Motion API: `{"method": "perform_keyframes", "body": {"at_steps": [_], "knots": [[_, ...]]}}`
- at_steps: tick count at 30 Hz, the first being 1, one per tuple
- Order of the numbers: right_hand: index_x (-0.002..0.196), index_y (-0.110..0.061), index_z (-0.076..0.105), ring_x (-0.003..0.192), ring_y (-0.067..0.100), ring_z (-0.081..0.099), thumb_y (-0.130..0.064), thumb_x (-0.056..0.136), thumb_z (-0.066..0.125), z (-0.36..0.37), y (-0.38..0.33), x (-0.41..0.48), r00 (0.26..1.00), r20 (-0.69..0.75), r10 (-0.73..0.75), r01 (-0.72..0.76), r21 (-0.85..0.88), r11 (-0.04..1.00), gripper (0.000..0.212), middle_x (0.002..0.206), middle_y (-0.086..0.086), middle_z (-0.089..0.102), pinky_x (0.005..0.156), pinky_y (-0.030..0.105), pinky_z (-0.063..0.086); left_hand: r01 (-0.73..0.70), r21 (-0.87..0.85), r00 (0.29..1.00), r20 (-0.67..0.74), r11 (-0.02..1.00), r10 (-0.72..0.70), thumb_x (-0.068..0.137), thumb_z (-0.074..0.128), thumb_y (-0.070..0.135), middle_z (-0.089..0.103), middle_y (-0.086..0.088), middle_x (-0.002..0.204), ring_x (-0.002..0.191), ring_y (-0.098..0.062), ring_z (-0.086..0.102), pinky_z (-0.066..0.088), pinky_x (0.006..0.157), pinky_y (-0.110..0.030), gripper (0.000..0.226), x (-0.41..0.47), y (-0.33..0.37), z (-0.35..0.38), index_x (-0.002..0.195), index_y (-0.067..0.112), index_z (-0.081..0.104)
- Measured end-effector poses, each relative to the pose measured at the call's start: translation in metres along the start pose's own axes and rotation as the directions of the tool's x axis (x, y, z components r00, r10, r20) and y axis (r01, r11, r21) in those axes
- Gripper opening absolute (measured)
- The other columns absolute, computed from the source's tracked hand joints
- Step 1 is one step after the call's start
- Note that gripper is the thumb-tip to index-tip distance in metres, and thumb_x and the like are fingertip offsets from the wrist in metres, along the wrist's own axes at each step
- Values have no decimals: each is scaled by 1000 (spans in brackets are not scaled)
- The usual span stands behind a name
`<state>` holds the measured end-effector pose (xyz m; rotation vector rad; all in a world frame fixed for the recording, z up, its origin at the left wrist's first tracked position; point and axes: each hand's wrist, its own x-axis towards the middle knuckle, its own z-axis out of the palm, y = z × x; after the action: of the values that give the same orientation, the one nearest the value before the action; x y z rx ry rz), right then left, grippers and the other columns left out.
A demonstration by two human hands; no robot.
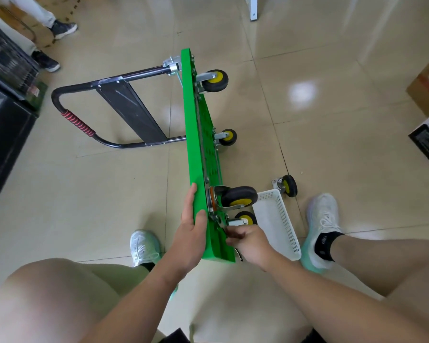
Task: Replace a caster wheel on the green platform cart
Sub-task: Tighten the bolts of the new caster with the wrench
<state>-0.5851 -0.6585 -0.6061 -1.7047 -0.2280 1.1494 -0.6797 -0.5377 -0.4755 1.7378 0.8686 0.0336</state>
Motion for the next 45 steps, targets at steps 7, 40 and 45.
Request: {"method": "perform_keyframes", "body": {"at_steps": [7,40,45], "knots": [[116,-10,74,114,25,66,8,85,70,4,6,19,999,-5,49,-47,170,984,36,116,3,74,111,43,46,16,2,1000,-7,1000,-16,112,30,28,42,55,124,114,15,55,44,114,-40,60,1,1,1,149,71,12],[122,-10,70,100,12,66,0,88,71,12,-1,-5,999,-46,-28,31,72,997,35,101,-10,70,109,38,47,-41,-10,999,-29,999,41,112,31,28,39,28,155,136,-11,51,38,119,-48,61,2,-2,1,143,77,14],[131,-14,64,110,8,62,-2,91,68,2,-5,-15,999,20,28,-29,45,999,42,109,-11,67,108,29,45,-45,3,999,-13,999,45,111,31,31,36,23,158,134,-9,51,38,119,-46,59,0,-1,0,144,77,11]]}}
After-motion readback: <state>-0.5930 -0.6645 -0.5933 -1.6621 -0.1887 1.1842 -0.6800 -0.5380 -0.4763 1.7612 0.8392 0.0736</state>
